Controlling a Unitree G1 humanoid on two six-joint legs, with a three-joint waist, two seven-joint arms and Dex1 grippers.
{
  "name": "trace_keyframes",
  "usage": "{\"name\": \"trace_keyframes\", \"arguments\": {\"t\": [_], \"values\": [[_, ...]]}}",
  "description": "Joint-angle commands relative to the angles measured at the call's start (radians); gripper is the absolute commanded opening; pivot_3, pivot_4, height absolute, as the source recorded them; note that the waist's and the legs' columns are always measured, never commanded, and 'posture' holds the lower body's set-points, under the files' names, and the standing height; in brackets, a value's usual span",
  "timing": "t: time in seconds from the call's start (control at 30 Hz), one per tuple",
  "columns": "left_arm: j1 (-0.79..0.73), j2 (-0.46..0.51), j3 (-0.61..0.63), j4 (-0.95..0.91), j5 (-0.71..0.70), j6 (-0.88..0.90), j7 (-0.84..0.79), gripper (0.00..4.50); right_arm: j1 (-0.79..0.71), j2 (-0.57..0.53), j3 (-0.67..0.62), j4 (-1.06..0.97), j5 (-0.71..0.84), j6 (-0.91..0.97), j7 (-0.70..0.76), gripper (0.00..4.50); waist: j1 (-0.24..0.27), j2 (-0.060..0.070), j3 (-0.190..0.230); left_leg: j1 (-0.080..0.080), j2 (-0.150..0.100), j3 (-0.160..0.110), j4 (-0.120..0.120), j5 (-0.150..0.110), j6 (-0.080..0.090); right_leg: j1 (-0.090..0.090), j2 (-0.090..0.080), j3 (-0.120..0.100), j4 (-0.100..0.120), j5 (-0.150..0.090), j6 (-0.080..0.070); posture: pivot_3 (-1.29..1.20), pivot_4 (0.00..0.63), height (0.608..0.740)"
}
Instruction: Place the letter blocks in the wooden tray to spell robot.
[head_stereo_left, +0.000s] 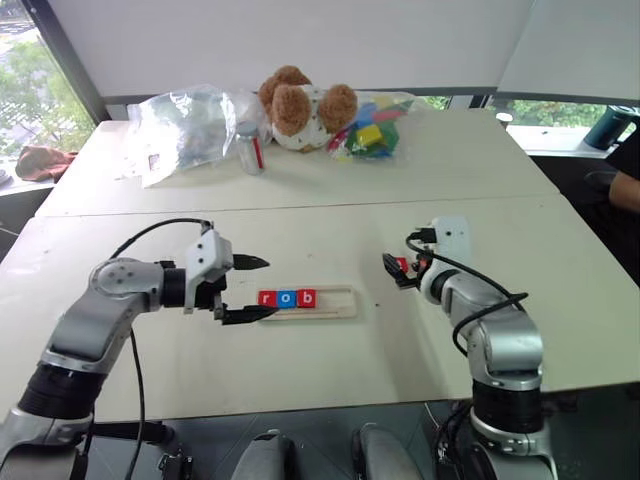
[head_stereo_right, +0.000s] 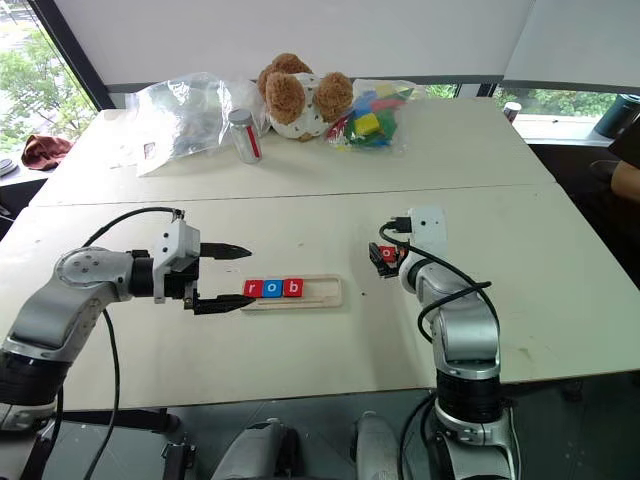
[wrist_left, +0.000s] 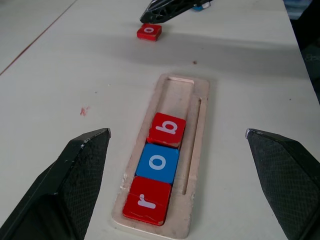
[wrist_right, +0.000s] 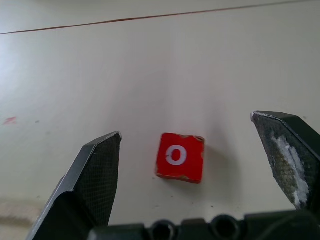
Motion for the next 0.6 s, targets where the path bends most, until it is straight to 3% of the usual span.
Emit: {"name": "trace_keyframes", "arguments": {"t": [0.03, 0.27, 0.5, 0.6], "values": [[-0.016, 0.0, 0.005, -0.013, 0.003, -0.01, 0.0, 4.5, -0.021, 0.016, -0.008, 0.051, 0.006, -0.047, -0.046, 4.49, 0.0, 0.0, 0.0, 0.0, 0.0, 0.0, 0.0, 0.0, 0.0, 0.0, 0.0, 0.0, 0.0, 0.0, 0.0, 0.0, 0.15, 0.74], [0.009, -0.002, 0.014, -0.031, 0.004, -0.004, 0.023, 4.5, -0.03, 0.027, 0.042, 0.193, 0.013, -0.137, -0.075, 4.49, -0.004, 0.0, 0.0, 0.001, 0.0, 0.0, 0.0, 0.0, 0.0, 0.001, 0.001, 0.0, 0.0, 0.0, 0.0, 0.0, 0.15, 0.74], [0.035, 0.002, 0.023, -0.043, 0.002, -0.006, 0.04, 4.5, -0.031, 0.007, 0.067, 0.211, 0.018, -0.152, -0.078, 1.2, -0.002, 0.0, 0.0, 0.002, 0.0, 0.0, 0.0, 0.0, 0.0, 0.002, 0.001, 0.0, 0.001, 0.0, 0.0, 0.0, 0.15, 0.74], [0.038, -0.001, 0.019, -0.047, 0.003, -0.009, 0.043, 4.5, -0.025, -0.003, 0.062, 0.171, 0.016, -0.123, -0.088, 1.22, 0.001, 0.0, 0.0, 0.002, 0.0, 0.0, 0.001, 0.0, 0.0, 0.002, 0.001, 0.0, 0.001, 0.0, 0.0, 0.0, 0.15, 0.74]]}}
